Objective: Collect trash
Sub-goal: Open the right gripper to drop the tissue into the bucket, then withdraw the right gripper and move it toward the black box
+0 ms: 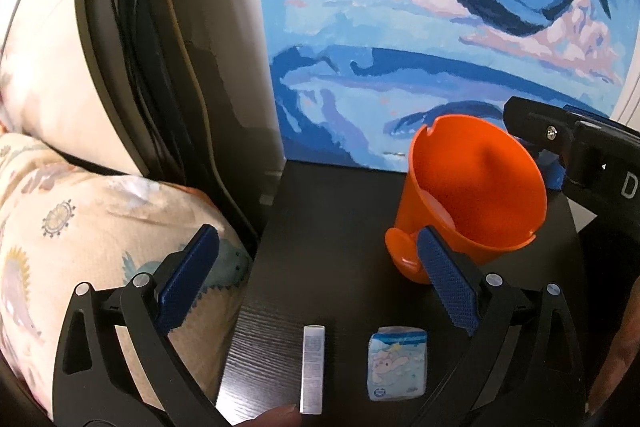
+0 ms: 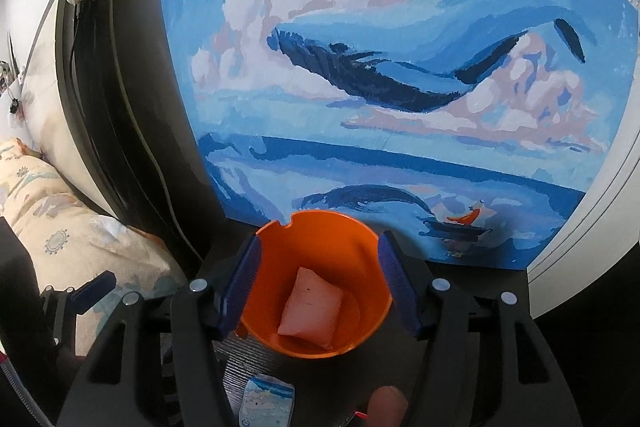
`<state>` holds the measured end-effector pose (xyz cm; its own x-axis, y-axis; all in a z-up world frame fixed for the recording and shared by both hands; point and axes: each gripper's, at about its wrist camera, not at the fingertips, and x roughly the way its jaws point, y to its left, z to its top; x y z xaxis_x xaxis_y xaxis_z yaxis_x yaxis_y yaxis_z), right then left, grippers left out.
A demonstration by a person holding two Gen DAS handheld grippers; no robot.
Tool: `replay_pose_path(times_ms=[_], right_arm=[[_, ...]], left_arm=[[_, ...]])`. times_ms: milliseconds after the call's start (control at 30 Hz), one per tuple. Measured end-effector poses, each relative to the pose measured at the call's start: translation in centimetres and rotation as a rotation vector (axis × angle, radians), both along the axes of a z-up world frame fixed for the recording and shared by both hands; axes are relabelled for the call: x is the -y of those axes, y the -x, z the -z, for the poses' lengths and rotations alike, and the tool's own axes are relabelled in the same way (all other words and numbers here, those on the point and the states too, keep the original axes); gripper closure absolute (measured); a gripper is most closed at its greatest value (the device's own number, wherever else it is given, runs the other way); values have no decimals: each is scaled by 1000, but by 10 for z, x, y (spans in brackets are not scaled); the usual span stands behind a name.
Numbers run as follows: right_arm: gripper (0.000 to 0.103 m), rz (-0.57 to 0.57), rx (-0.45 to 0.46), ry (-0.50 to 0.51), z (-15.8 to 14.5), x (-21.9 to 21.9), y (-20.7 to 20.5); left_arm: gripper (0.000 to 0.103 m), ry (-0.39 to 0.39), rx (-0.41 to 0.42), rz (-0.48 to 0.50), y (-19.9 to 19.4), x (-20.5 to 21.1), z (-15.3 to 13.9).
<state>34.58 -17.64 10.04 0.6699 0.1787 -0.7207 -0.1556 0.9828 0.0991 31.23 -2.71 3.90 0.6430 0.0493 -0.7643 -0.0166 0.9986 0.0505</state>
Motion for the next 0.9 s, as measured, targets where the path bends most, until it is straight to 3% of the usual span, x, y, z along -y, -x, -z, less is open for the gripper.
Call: replay_pose_path(times_ms=[567,900], right_arm=[[42,12,-5,0,2,6,3],[36,43,59,-11,-35,15,22]], left_arm=[[6,-2,-13,1,-2,2,2],[6,17,25,26,3,6,-33]])
